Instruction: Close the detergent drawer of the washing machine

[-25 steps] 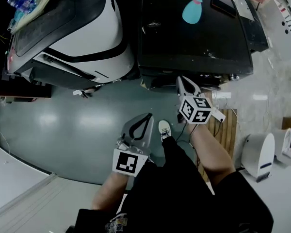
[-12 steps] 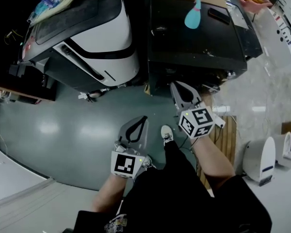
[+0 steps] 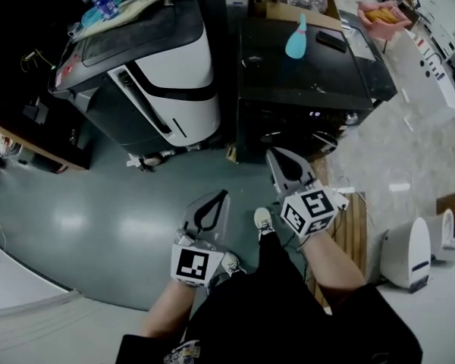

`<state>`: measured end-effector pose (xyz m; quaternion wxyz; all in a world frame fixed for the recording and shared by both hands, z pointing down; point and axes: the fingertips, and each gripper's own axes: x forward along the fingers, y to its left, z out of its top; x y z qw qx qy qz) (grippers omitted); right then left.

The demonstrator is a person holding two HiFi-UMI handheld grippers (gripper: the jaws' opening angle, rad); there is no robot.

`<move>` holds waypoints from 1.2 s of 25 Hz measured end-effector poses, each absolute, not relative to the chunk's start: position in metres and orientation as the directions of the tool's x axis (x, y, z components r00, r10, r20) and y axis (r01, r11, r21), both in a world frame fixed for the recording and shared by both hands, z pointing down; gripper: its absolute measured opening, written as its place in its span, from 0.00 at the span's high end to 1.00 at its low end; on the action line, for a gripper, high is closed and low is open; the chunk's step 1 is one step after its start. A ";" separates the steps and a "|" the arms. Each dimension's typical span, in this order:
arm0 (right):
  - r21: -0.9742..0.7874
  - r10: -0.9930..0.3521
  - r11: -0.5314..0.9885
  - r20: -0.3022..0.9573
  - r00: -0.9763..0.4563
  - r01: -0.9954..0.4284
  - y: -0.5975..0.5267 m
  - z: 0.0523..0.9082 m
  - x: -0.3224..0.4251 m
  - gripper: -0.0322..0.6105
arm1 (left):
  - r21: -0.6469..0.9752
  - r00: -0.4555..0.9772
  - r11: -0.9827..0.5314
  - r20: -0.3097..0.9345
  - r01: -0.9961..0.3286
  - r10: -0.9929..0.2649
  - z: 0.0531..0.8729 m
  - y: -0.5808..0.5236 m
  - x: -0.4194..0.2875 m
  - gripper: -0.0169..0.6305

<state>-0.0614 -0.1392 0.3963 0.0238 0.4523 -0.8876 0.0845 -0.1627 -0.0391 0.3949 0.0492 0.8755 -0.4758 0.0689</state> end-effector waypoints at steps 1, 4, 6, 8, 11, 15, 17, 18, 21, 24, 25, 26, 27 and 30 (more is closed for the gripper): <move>-0.123 -0.799 0.579 0.113 -0.591 -0.806 -0.129 0.394 -0.064 0.95 | 0.022 0.539 -0.543 0.165 -0.839 -0.826 0.393 -0.031 -0.167 0.97; -0.121 -0.807 0.569 0.108 -0.580 -0.814 -0.098 0.385 -0.070 0.95 | 0.025 0.542 -0.545 0.158 -0.838 -0.825 0.390 -0.009 -0.177 0.97; -0.118 -0.813 0.564 0.098 -0.574 -0.818 -0.080 0.380 -0.072 0.95 | 0.036 0.543 -0.545 0.153 -0.838 -0.825 0.389 0.003 -0.184 0.97; -0.111 -0.816 0.563 0.088 -0.572 -0.819 -0.062 0.378 -0.071 0.95 | 0.048 0.549 -0.548 0.148 -0.835 -0.823 0.390 0.015 -0.190 0.97; -0.102 -0.824 0.552 0.084 -0.561 -0.827 -0.037 0.374 -0.067 0.95 | 0.053 0.560 -0.559 0.151 -0.827 -0.815 0.393 0.031 -0.192 0.97; -0.093 -0.837 0.532 0.087 -0.540 -0.841 -0.009 0.369 -0.053 0.95 | 0.059 0.583 -0.581 0.128 -0.812 -0.802 0.393 0.046 -0.182 0.97; -0.093 -0.843 0.523 0.088 -0.530 -0.847 0.003 0.366 -0.046 0.95 | 0.062 0.594 -0.591 0.099 -0.804 -0.798 0.388 0.053 -0.174 0.97; -0.093 -0.845 0.519 0.090 -0.527 -0.849 0.008 0.364 -0.042 0.95 | 0.062 0.598 -0.594 0.098 -0.802 -0.796 0.386 0.057 -0.170 0.97; -0.095 -0.848 0.513 0.097 -0.521 -0.853 0.020 0.358 -0.032 0.95 | 0.062 0.603 -0.600 0.102 -0.797 -0.791 0.386 0.066 -0.161 0.97; -0.084 -0.841 0.527 0.089 -0.533 -0.846 0.031 0.354 -0.023 0.95 | 0.064 0.607 -0.603 0.107 -0.795 -0.788 0.383 0.073 -0.147 0.97; -0.082 -0.839 0.532 0.086 -0.538 -0.843 0.034 0.352 -0.018 0.95 | 0.064 0.607 -0.604 0.119 -0.795 -0.786 0.383 0.075 -0.141 0.97; -0.083 -0.836 0.537 0.083 -0.542 -0.840 0.037 0.351 -0.013 0.95 | 0.064 0.606 -0.603 0.130 -0.795 -0.785 0.382 0.078 -0.135 0.97; -0.086 -0.833 0.541 0.080 -0.548 -0.836 0.040 0.351 -0.007 0.95 | 0.062 0.603 -0.601 0.136 -0.797 -0.786 0.382 0.080 -0.128 0.97; -0.099 -0.819 0.562 0.071 -0.569 -0.822 0.049 0.349 0.011 0.95 | 0.049 0.593 -0.592 0.138 -0.804 -0.793 0.378 0.088 -0.104 0.97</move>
